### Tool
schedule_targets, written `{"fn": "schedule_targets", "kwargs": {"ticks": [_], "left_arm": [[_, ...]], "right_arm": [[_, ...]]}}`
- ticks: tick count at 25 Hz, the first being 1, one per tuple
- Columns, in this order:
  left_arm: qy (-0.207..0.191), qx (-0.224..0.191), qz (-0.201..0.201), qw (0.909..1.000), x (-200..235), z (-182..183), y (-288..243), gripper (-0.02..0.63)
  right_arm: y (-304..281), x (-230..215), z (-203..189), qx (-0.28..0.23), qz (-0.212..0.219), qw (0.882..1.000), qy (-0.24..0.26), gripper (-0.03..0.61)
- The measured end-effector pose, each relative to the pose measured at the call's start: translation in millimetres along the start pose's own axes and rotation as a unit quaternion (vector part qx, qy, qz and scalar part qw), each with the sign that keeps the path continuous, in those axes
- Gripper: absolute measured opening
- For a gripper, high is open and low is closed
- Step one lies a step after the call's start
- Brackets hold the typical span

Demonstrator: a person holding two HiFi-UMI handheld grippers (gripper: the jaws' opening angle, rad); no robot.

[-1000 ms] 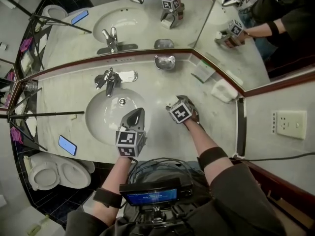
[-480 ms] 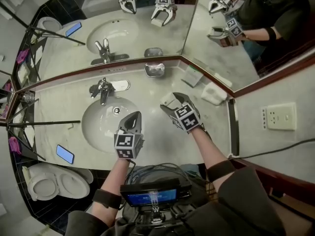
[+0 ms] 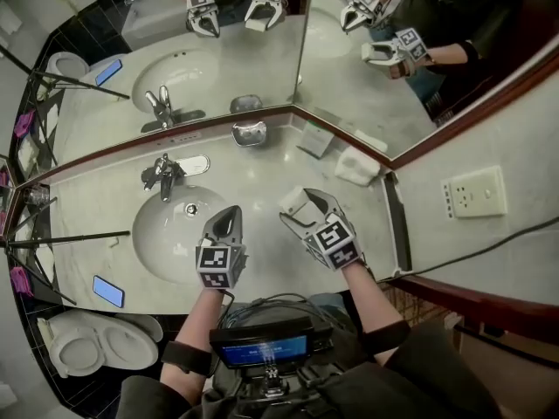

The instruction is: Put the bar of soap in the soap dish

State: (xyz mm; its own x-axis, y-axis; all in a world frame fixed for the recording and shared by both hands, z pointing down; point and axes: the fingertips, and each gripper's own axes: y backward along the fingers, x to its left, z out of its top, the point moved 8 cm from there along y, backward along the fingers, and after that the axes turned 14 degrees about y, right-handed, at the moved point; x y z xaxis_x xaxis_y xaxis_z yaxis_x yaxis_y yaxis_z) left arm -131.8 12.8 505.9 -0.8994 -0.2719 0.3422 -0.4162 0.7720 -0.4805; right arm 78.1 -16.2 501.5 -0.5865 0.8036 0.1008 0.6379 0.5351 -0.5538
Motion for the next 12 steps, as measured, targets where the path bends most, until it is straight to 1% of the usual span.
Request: {"fn": "schedule_targets", "kwargs": {"ticks": [2, 6, 12], "left_arm": [[-0.002, 0.003, -0.004, 1.0000, -3, -1, -3, 0.003], [-0.006, 0.008, -0.005, 0.9999, 0, 2, -12, 0.003], [-0.013, 0.010, 0.003, 0.9999, 22, 25, -50, 0.003]], "right_arm": [[-2, 1, -4, 0.004, -0.002, 1.000, 0.004, 0.336], [-18, -3, 11, 0.007, 0.004, 1.000, 0.020, 0.336], [-79, -38, 43, 0.041, 0.013, 0.997, 0.060, 0.337]]}}
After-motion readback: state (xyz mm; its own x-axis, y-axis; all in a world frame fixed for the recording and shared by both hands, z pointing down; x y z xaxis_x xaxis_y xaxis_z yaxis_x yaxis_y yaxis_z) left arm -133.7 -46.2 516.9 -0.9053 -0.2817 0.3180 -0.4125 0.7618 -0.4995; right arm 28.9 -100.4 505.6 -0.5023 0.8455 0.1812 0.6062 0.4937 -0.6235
